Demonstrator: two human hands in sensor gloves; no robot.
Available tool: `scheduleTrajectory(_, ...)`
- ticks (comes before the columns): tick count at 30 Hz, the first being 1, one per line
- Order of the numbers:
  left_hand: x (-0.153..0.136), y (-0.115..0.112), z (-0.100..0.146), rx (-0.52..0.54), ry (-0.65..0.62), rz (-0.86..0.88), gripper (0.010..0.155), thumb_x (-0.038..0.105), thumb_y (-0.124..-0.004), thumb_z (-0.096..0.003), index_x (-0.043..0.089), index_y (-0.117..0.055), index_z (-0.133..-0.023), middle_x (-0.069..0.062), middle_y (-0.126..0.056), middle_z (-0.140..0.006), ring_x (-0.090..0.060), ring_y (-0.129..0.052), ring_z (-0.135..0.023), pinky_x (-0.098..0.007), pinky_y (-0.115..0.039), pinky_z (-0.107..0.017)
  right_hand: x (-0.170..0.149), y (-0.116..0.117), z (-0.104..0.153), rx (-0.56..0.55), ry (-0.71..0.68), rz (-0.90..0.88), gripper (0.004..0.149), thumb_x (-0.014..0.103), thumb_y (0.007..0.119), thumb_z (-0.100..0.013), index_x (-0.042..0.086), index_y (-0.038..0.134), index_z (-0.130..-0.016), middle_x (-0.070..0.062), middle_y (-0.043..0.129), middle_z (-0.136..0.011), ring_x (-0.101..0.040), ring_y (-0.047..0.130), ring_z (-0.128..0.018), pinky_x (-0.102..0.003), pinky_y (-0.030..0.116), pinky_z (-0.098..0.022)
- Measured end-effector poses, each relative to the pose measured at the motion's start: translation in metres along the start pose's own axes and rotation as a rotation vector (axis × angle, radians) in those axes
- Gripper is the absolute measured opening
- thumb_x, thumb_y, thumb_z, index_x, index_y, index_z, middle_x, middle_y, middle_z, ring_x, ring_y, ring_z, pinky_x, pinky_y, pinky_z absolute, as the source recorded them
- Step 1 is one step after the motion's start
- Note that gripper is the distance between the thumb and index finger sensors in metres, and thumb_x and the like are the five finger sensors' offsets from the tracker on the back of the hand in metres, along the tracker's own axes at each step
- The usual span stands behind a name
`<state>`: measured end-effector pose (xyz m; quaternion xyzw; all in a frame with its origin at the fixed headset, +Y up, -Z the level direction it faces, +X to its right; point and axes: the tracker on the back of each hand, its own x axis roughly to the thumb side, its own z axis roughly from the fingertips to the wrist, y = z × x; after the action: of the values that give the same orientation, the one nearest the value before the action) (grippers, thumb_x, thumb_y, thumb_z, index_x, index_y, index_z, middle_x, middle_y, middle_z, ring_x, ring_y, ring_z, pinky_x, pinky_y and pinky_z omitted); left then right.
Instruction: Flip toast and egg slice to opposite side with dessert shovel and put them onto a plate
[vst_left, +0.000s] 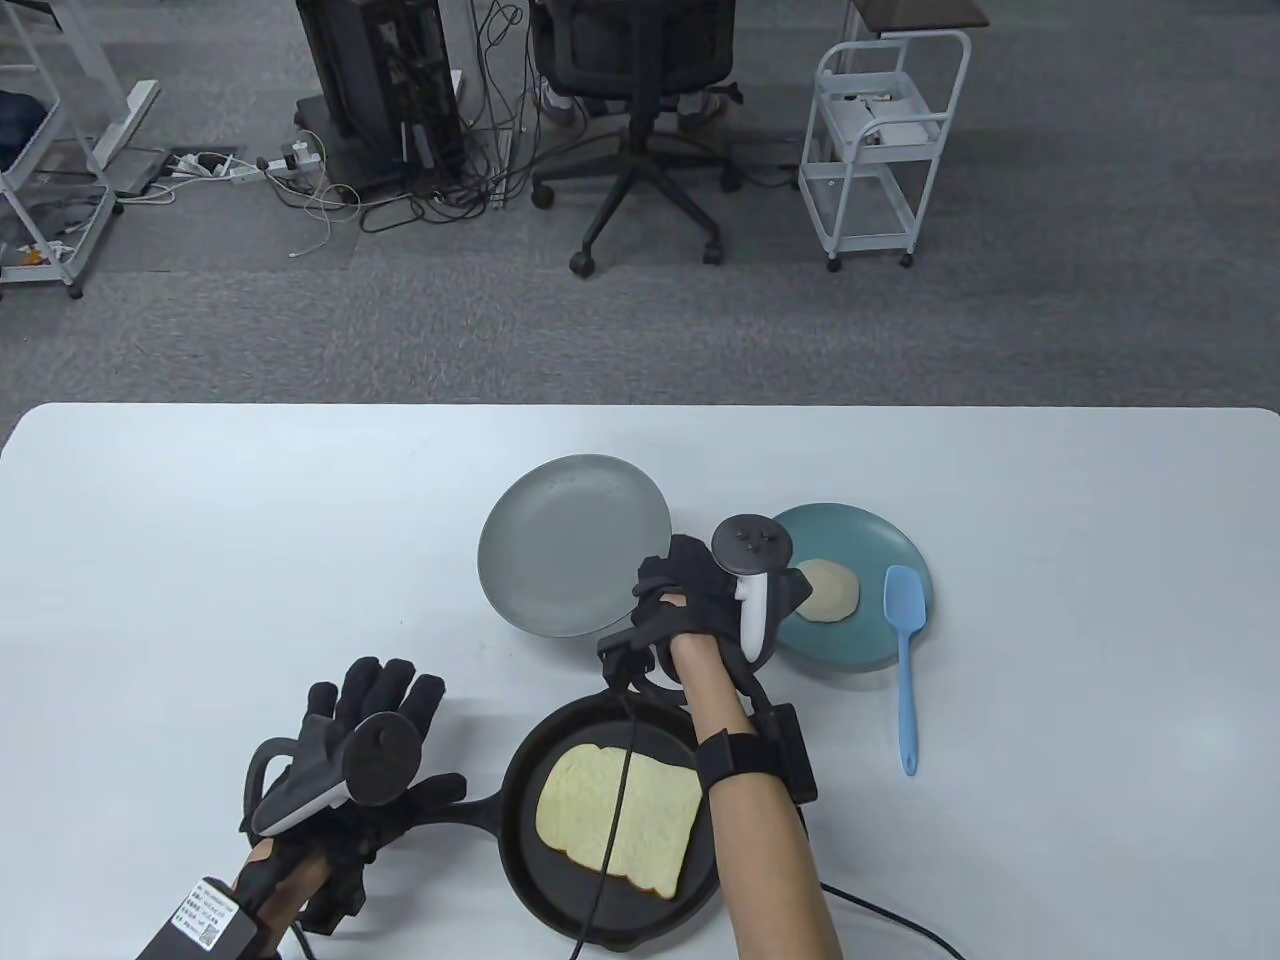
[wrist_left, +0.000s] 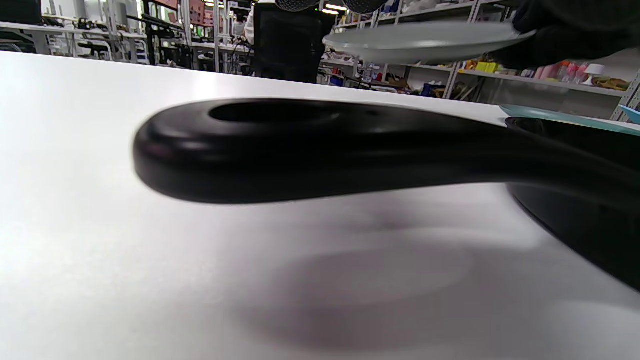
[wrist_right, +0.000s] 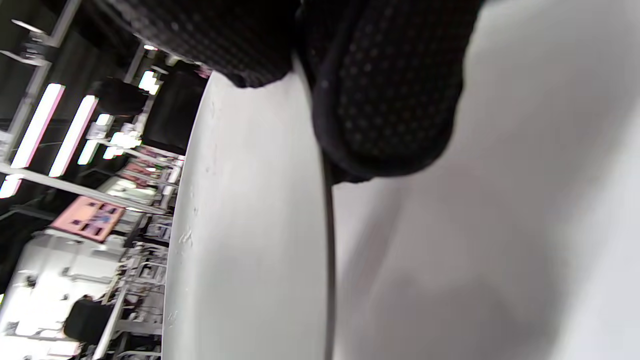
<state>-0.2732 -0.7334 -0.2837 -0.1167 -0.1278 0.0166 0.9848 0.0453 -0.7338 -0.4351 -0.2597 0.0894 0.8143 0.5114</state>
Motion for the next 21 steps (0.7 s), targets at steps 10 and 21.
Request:
scheduleTrajectory(10,0.005,-0.004,-0.001,-0.021,-0.016,-0.018,0.101,0.076,-0.053,-0.0288,0.028,-0.022,-0.112,-0.011,-0.017,-0.123,-0.046,-0.014,-0.113,-0.067,-0.017,-0.078,-0.019,0.02,-0.023,0.056,0.165,0.003,0.056,0.024,0.085,-0.046,-0.001,0.069,-0.095,-0.017,0.094,-0.077,-0.026,0.11,-0.049,-0.023,0.1,-0.029)
scheduleTrajectory(21,0.006,-0.004,-0.001,-0.02,-0.02,-0.021,0.101,0.076,-0.053,-0.0287,0.028,-0.022,-0.112,-0.011,-0.018,-0.123,-0.046,-0.015,-0.113,-0.067,-0.017,-0.078,-0.018,0.022,-0.015,0.146,0.174,0.082,0.071,0.031,0.082,-0.048,-0.005,0.053,-0.102,-0.027,0.085,-0.09,-0.033,0.104,-0.067,-0.033,0.096,-0.04)
